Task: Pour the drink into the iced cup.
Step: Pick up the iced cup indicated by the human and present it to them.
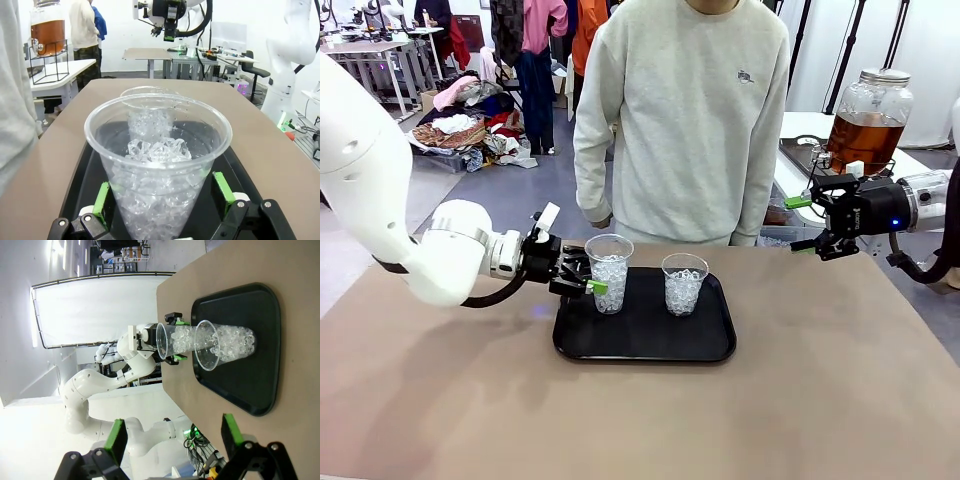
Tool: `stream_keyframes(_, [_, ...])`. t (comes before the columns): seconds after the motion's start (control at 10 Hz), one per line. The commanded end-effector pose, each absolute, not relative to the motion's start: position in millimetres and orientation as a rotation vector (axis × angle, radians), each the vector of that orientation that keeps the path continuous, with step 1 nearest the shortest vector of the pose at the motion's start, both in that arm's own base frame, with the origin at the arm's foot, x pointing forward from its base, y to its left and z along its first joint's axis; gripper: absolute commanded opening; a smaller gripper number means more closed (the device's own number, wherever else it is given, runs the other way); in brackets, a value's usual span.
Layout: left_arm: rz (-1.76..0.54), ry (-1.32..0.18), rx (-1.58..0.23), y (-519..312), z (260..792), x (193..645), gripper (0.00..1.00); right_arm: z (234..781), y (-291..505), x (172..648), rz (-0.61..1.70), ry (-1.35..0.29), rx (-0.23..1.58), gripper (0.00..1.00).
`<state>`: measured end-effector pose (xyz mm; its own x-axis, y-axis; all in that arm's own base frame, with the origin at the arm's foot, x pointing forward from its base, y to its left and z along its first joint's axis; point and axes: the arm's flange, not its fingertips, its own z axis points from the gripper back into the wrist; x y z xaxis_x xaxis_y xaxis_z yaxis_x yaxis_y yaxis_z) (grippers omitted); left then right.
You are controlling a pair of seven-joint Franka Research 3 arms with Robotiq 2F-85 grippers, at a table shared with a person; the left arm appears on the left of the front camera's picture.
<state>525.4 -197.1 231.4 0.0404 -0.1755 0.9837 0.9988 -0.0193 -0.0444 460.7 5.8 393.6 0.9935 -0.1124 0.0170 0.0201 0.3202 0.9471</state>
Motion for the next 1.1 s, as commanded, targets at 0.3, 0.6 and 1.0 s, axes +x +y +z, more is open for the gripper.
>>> stream_keyframes(0.3, [-1.275,-1.039,-1.122,-209.9,227.7,527.2,1.0,394.4,5.9,460.7,-0.089,-0.084,1.244,1.0])
stream_keyframes(0.6, [-1.28,-1.034,-1.115,-217.2,226.2,526.9,1.0,394.4,5.9,460.7,-0.089,-0.084,1.244,1.0])
stream_keyframes(1.0, [-1.268,-1.034,-1.133,-224.2,224.8,526.4,0.76,394.4,5.9,460.7,-0.089,-0.084,1.244,1.0])
